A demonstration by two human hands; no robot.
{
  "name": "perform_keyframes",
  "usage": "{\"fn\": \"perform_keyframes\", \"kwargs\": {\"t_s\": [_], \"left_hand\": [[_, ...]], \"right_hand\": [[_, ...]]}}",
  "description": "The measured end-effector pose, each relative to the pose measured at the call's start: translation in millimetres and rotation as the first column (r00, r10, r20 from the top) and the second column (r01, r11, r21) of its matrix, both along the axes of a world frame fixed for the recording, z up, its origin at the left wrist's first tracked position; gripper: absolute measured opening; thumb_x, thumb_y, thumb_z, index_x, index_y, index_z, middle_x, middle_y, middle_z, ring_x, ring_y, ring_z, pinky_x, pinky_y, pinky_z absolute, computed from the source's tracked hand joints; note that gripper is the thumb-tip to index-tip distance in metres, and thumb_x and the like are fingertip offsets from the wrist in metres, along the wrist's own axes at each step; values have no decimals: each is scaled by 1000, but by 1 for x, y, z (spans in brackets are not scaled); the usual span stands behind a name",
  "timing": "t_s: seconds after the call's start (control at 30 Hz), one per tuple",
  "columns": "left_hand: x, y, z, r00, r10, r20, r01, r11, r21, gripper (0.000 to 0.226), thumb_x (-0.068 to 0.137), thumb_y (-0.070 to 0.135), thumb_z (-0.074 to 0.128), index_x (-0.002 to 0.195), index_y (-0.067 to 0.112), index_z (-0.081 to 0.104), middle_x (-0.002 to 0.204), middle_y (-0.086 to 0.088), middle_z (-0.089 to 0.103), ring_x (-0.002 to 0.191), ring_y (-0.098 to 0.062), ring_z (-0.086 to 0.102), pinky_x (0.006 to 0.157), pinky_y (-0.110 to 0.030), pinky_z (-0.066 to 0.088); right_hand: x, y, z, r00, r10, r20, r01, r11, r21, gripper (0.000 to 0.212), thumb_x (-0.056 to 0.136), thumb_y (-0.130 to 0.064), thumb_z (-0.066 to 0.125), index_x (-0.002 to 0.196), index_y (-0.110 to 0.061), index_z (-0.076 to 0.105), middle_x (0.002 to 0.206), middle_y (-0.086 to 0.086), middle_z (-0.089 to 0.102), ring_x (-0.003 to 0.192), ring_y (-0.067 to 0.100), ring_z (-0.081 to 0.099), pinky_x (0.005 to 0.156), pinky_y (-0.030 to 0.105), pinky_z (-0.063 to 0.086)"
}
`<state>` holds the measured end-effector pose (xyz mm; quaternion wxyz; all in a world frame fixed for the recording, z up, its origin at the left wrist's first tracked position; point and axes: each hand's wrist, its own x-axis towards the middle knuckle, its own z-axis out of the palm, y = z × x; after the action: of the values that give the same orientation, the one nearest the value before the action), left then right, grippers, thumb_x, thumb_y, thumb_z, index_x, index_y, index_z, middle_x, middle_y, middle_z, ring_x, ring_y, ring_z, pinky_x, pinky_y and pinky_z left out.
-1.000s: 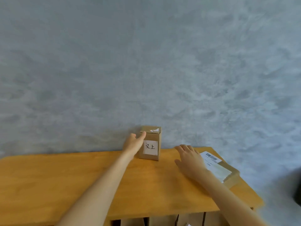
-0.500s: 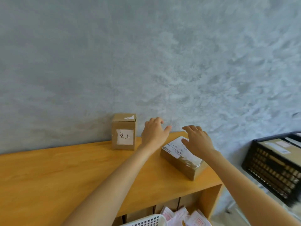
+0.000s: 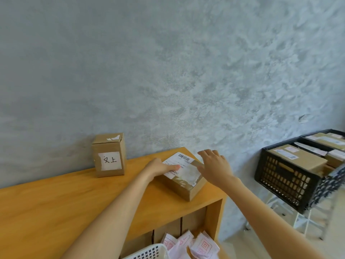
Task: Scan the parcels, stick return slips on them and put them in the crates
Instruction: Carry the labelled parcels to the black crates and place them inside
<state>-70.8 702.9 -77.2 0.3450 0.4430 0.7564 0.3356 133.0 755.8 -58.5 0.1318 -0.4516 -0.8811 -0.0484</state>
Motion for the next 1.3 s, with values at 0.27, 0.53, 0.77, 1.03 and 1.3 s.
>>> {"fn": "perform_keyframes", "kwargs": {"t_s": [0.27,0.53,0.77,1.03,1.3], "left_hand": [[8,-21,37,994,51,98,-69,980,188,41,76,19,83,103,15,52,97,-9,72,78,-19,71,65,-31,58],[25,-83,112,962,-275,7,274,959,-74,39,80,4,76,114,14,61,100,-9,71,86,-21,71,72,-32,59],[53,-131,97,957,-286,-52,269,940,-208,47,74,0,79,112,21,61,124,-14,58,106,-28,64,89,-40,56],[60,-207,55,912,362,-193,-291,902,318,63,84,41,71,139,26,44,146,4,41,132,-14,40,101,-32,40],[82,-268,-3,774,570,276,-633,686,358,58,97,53,44,147,28,30,153,1,32,135,-17,36,93,-28,30]], "right_hand": [[15,-8,25,990,63,-128,-67,997,-27,52,99,-37,46,146,-18,36,149,0,40,136,22,35,107,37,34],[16,-39,71,843,142,-519,-460,691,-558,65,88,-41,67,145,-25,40,140,-3,49,125,18,49,96,28,41],[18,-84,19,781,176,-599,-624,189,-758,35,91,-33,63,118,-10,61,108,10,72,103,27,68,85,31,54],[8,-126,-31,572,-157,-805,-755,283,-592,31,97,-24,56,108,3,65,87,10,75,74,20,73,59,28,58],[11,-194,-52,514,-425,-745,-775,144,-616,24,96,-25,58,104,-4,65,87,10,75,75,22,73,55,29,57]]}}
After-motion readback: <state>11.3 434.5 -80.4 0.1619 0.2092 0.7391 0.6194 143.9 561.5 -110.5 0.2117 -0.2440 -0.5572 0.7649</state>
